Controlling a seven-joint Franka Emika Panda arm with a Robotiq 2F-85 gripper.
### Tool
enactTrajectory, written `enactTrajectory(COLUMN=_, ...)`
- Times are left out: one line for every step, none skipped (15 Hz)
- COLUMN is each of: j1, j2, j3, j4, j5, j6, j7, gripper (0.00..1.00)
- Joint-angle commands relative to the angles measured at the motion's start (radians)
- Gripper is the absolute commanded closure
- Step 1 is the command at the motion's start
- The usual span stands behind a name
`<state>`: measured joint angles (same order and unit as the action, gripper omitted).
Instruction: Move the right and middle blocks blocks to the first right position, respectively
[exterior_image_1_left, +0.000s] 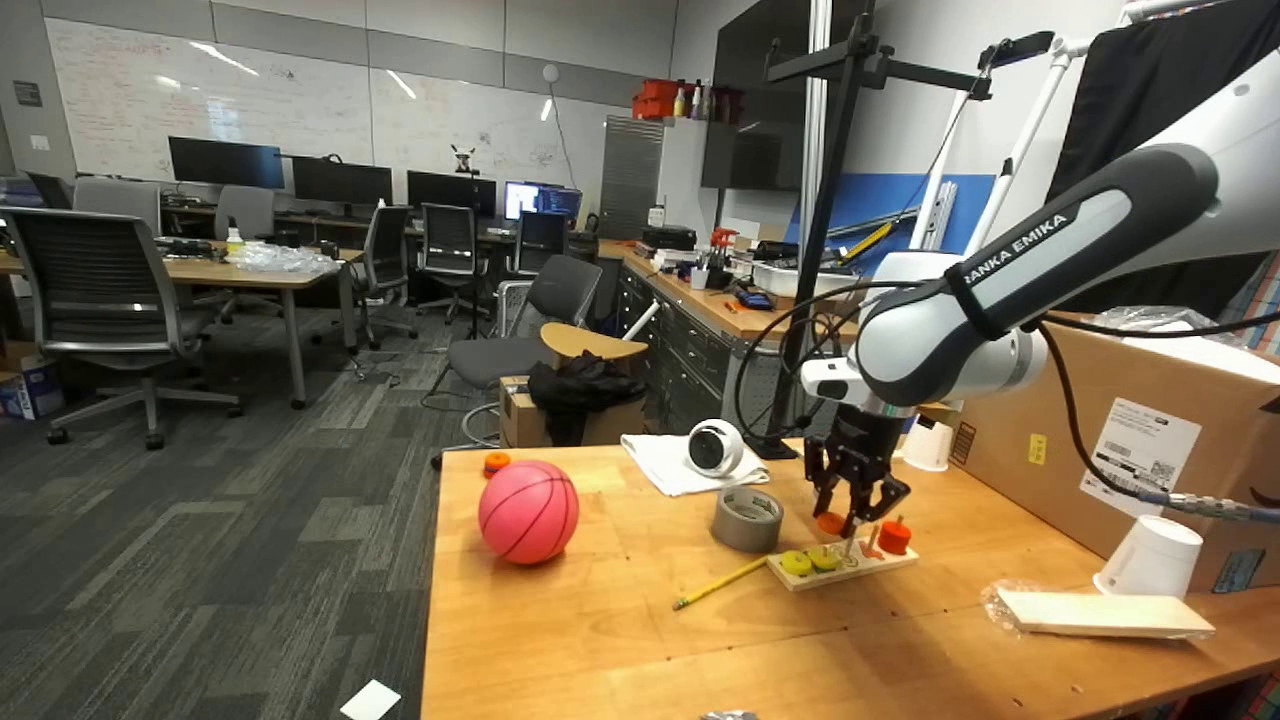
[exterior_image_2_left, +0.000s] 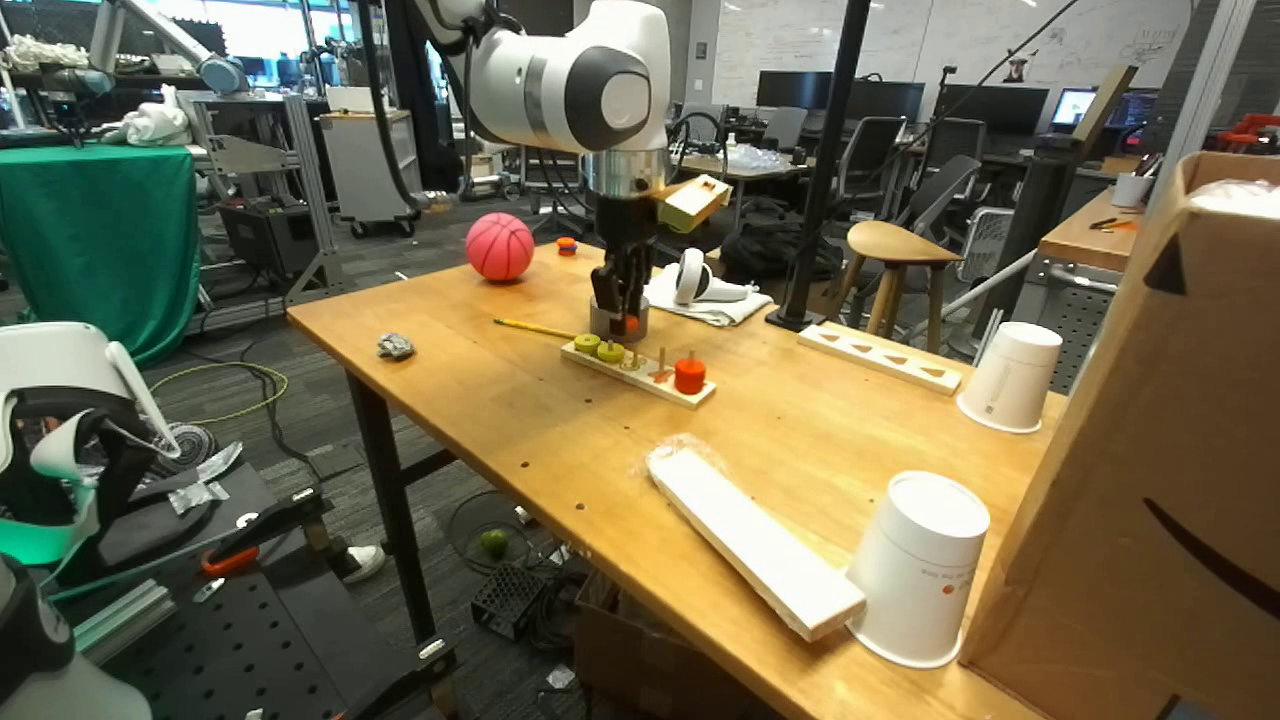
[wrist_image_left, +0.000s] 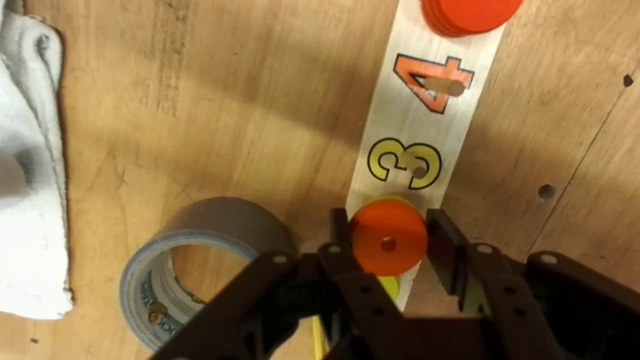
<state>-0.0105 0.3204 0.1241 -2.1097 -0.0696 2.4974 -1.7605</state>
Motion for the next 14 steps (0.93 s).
enactTrajectory(j1=-0.004, j2=-0.049, j3=-0.027, j4=-0.004, j5=-0.042, j6=-0.013, j7=0.028, gripper=0.78)
enactTrajectory(j1=-0.007, j2=-0.054, j3=-0.035, j4=-0.003, j5=-0.046, j6=-0.013, j7=0.030, gripper=0.78)
enactTrajectory(j1=-0.010, j2=-0.059, j3=-0.044, j4=-0.003, j5=-0.053, j6=-0.013, j7=0.031, gripper=0.78)
enactTrajectory(j1=-0.012, j2=-0.064, j3=-0.053, j4=-0.002, j5=-0.062, j6=-0.012, j7=0.034, gripper=0.78)
enactTrajectory(j1=-0.016, j2=-0.069, j3=-0.060, j4=-0.002, j5=-0.065, j6=-0.011, j7=0.032, gripper=0.78)
enactTrajectory(j1=-0.020, j2=-0.074, j3=-0.068, j4=-0.003, j5=-0.069, j6=-0.010, j7=0.033, gripper=0.78)
enactTrajectory(j1=-0.023, j2=-0.077, j3=-0.074, j4=-0.005, j5=-0.072, j6=-0.008, j7=0.033, gripper=0.78)
enactTrajectory(j1=-0.027, j2=-0.080, j3=-0.080, j4=-0.007, j5=-0.073, j6=-0.006, j7=0.034, gripper=0.78)
enactTrajectory(j1=-0.031, j2=-0.082, j3=-0.085, j4=-0.010, j5=-0.072, j6=-0.004, j7=0.033, gripper=0.78)
enactTrajectory(j1=-0.034, j2=-0.083, j3=-0.089, j4=-0.012, j5=-0.072, j6=-0.002, j7=0.033, gripper=0.78)
enactTrajectory(j1=-0.038, j2=-0.084, j3=-0.092, j4=-0.015, j5=-0.068, j6=-0.001, j7=0.031, gripper=0.78)
enactTrajectory(j1=-0.042, j2=-0.083, j3=-0.095, j4=-0.017, j5=-0.065, j6=0.001, j7=0.029, gripper=0.78)
enactTrajectory(j1=-0.046, j2=-0.081, j3=-0.098, j4=-0.020, j5=-0.063, j6=0.003, j7=0.027, gripper=0.78)
enactTrajectory(j1=-0.051, j2=-0.079, j3=-0.101, j4=-0.022, j5=-0.061, j6=0.004, j7=0.025, gripper=0.78)
